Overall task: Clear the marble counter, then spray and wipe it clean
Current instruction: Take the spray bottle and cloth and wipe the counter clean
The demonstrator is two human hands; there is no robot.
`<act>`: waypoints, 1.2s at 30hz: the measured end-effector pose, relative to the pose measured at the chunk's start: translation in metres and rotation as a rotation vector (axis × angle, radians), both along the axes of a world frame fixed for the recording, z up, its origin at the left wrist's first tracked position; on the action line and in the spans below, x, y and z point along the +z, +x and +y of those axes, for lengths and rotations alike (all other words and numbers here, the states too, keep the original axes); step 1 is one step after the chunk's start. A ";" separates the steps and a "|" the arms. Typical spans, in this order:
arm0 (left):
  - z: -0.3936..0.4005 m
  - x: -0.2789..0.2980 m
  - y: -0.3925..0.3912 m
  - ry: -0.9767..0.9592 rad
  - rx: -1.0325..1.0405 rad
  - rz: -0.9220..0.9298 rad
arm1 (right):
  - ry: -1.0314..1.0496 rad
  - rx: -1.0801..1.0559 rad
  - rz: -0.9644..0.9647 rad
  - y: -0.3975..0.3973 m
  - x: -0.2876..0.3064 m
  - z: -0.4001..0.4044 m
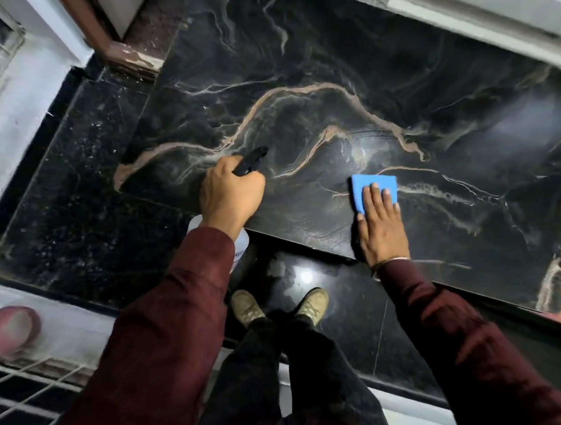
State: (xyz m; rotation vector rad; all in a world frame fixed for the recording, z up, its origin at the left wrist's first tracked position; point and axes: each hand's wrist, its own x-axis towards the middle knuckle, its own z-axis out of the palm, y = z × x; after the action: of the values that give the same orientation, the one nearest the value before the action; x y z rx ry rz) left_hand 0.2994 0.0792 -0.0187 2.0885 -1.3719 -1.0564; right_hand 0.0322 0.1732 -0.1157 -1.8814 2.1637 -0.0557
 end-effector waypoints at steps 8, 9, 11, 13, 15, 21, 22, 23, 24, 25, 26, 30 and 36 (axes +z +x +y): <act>-0.005 0.004 0.011 -0.035 0.006 -0.016 | -0.011 0.169 -0.094 0.181 -0.007 0.012; -0.005 0.003 0.012 -0.046 0.008 -0.028 | -0.021 0.183 -0.101 0.193 -0.007 0.006; -0.007 0.005 0.013 -0.051 0.001 -0.054 | -0.011 0.212 -0.090 0.191 -0.006 -0.001; -0.010 0.008 0.013 -0.035 0.007 -0.051 | 0.018 0.243 -0.064 0.166 -0.006 0.004; -0.013 0.013 0.012 -0.011 0.004 -0.041 | 0.013 0.179 -0.048 0.131 -0.008 0.017; -0.019 0.025 -0.002 -0.045 0.002 -0.024 | 0.031 -0.208 0.005 0.040 -0.003 0.027; -0.021 0.025 -0.002 -0.050 0.017 -0.026 | 0.021 -0.233 0.010 0.045 -0.002 0.022; -0.022 0.024 0.001 -0.056 0.038 -0.026 | 0.017 -0.239 0.012 0.054 -0.001 0.017; -0.022 0.023 0.003 -0.069 0.061 -0.015 | 0.017 -0.227 0.012 0.066 -0.001 0.013; -0.023 0.022 0.010 -0.088 0.078 -0.009 | 0.021 -0.191 0.008 0.080 -0.001 0.006; -0.023 0.020 0.016 -0.104 0.078 -0.005 | 0.027 -0.147 0.011 0.092 -0.003 0.000; -0.030 0.028 0.050 -0.119 0.093 -0.013 | 0.025 -0.038 0.027 0.147 -0.005 -0.028; -0.057 0.020 0.118 -0.086 0.168 0.023 | 0.040 0.034 0.010 0.247 -0.003 -0.075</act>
State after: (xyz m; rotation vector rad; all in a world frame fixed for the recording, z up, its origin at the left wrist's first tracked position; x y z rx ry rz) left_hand 0.4179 0.0224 0.0018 2.0810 -1.1862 -0.9332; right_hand 0.2797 0.0980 -0.1188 -1.8996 2.1228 0.0043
